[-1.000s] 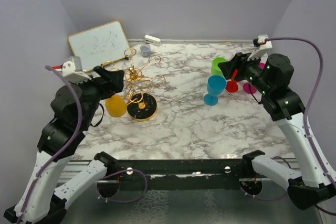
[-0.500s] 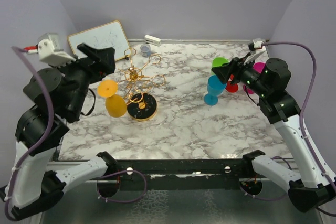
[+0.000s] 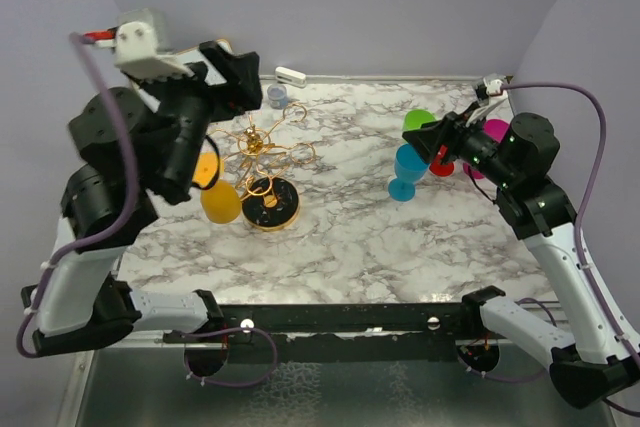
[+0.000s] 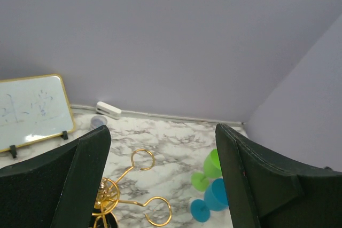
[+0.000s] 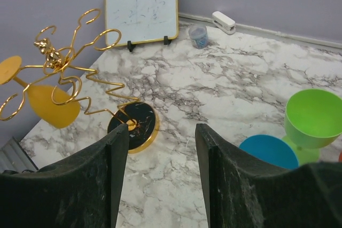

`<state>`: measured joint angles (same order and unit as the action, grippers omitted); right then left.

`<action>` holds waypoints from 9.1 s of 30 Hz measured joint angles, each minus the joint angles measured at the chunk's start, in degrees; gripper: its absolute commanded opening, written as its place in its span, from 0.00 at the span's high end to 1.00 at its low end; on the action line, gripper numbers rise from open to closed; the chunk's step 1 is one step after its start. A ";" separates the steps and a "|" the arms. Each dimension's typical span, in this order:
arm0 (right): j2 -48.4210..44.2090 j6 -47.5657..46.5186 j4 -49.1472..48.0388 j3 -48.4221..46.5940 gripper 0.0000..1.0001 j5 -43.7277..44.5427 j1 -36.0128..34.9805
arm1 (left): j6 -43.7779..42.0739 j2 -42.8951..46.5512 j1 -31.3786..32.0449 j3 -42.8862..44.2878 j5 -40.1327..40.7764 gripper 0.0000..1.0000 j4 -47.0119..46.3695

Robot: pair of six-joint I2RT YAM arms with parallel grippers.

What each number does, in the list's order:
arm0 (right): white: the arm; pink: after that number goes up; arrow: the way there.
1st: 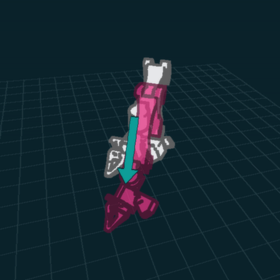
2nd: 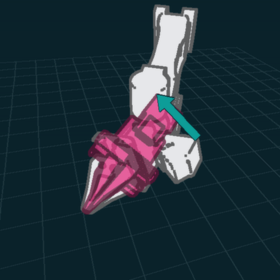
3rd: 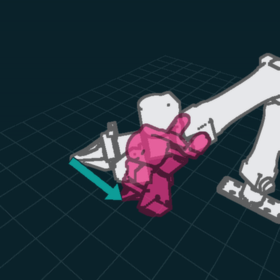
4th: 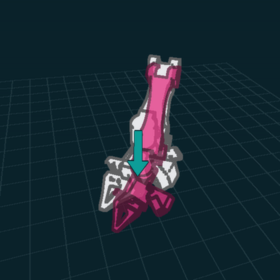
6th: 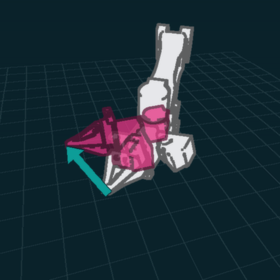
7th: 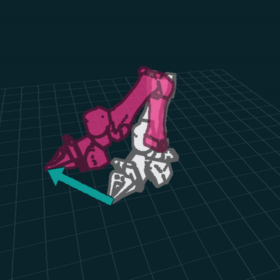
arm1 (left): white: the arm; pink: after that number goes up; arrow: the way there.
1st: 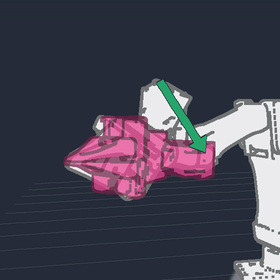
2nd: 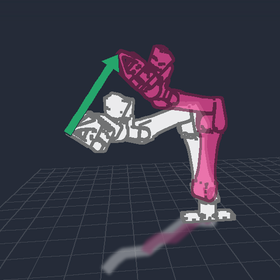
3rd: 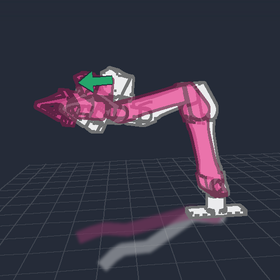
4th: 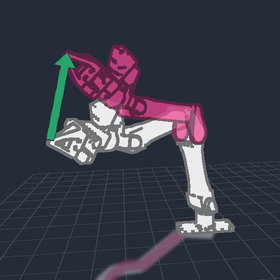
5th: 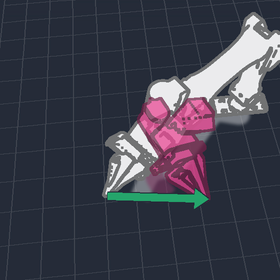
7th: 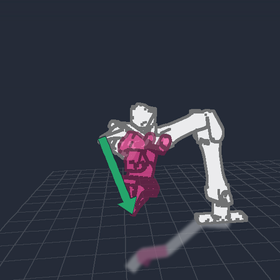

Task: Take the wine glass off the wine glass rack

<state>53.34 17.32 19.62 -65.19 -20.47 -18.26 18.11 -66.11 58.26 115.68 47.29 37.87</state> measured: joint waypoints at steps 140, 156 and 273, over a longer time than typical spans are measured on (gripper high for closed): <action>6.73 0.92 -6.34 0.96 0.50 -4.50 -2.69 | 38.58 33.99 -74.20 -60.11 -67.30 0.57 -1.03; 5.84 1.09 -6.34 0.98 0.50 -4.50 -2.69 | 39.10 34.36 -72.98 -57.86 -66.12 0.99 0.20; 1.97 0.59 -4.22 -10.08 0.48 -22.71 -2.73 | 22.93 -19.89 -27.82 -25.77 -109.02 1.00 -65.72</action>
<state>55.31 17.91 15.40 -75.26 -43.18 -20.99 41.04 -86.00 30.44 89.91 -61.73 -27.86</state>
